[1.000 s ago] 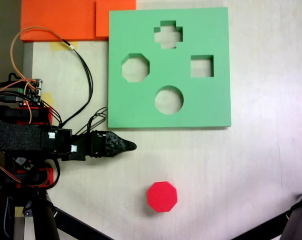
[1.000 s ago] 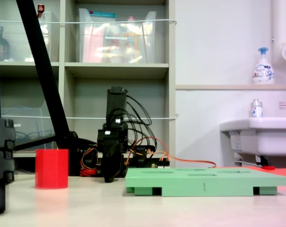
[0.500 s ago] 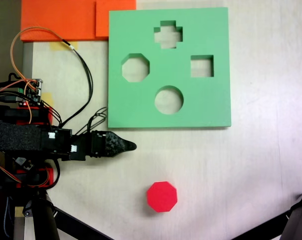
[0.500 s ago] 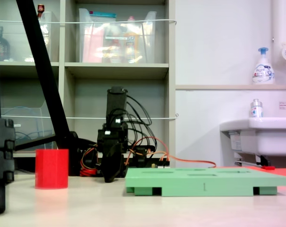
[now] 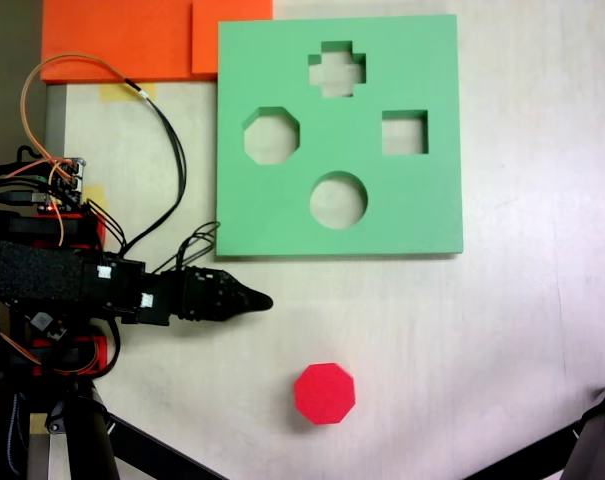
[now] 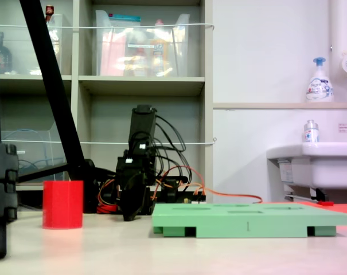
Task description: Put the octagonal pillar block into the corresponding hole
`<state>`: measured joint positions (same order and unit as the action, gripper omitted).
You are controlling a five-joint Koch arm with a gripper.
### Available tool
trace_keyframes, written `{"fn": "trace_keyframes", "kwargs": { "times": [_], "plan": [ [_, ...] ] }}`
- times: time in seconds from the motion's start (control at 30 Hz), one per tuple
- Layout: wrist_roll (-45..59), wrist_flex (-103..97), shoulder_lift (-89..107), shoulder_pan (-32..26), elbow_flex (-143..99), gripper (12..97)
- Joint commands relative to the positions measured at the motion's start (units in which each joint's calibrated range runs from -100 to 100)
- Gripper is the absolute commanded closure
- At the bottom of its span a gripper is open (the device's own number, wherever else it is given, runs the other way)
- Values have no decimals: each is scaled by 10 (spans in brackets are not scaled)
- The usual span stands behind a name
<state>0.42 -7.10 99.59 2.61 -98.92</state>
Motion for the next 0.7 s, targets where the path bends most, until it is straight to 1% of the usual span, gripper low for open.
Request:
{"fn": "trace_keyframes", "kwargs": {
  "times": [0.0,0.07,0.13,0.2,0.27,0.33,0.4,0.5,0.57,0.67],
  "plan": [
    [-64,47,4,13,-11,608],
    [-172,46,4,31,-11,603],
    [-253,34,4,70,-11,609],
    [-279,24,4,98,-11,669],
    [-300,66,4,120,-11,725],
    [-321,184,4,131,26,727],
    [-345,383,4,148,154,727],
    [-374,629,4,152,353,728],
    [-397,731,4,140,447,728],
    [-437,824,4,111,557,727]
  ]
}}
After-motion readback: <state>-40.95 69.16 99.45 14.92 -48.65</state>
